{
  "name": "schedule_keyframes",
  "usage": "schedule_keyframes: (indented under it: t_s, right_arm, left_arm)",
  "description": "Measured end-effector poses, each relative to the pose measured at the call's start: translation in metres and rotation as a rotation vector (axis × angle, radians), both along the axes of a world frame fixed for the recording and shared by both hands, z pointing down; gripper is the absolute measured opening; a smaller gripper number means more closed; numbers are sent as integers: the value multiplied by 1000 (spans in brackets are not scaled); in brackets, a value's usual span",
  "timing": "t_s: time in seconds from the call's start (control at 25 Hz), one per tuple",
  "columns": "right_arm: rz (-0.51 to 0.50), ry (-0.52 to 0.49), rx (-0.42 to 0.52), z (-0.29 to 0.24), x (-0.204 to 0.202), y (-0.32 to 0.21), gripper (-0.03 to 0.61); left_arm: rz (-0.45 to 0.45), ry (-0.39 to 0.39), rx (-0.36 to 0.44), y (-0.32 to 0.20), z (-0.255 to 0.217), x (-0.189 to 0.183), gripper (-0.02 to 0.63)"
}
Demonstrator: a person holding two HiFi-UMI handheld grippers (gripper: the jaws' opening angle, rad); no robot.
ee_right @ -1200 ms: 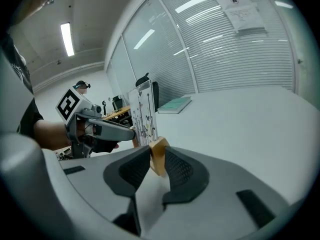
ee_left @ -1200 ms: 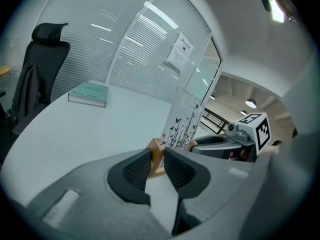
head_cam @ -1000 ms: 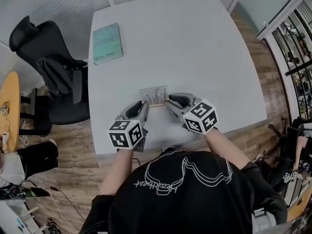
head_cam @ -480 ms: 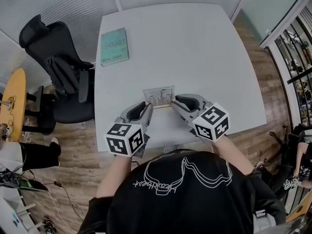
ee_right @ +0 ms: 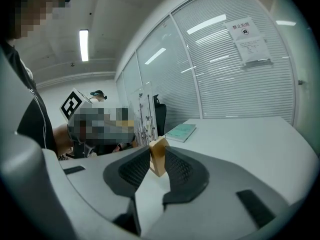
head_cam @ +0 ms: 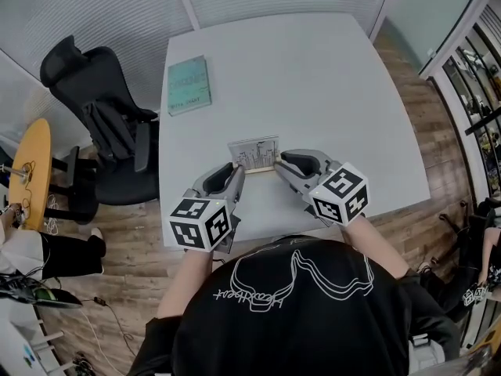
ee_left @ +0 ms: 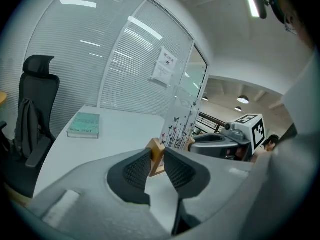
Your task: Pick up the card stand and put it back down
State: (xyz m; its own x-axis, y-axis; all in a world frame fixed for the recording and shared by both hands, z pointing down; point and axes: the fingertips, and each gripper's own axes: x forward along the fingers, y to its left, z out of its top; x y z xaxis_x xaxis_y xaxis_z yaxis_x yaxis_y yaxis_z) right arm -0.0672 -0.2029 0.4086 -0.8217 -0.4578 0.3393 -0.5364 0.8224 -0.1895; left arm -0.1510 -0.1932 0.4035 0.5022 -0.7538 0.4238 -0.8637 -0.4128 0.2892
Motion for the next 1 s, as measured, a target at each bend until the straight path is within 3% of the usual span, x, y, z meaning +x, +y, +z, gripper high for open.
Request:
schedule_keyframes:
  t_s: [1.0]
  right_arm:
    - [16,52,2,26,2,-17,92]
  left_arm:
    - [3,-16,-14,-16,25,2,87]
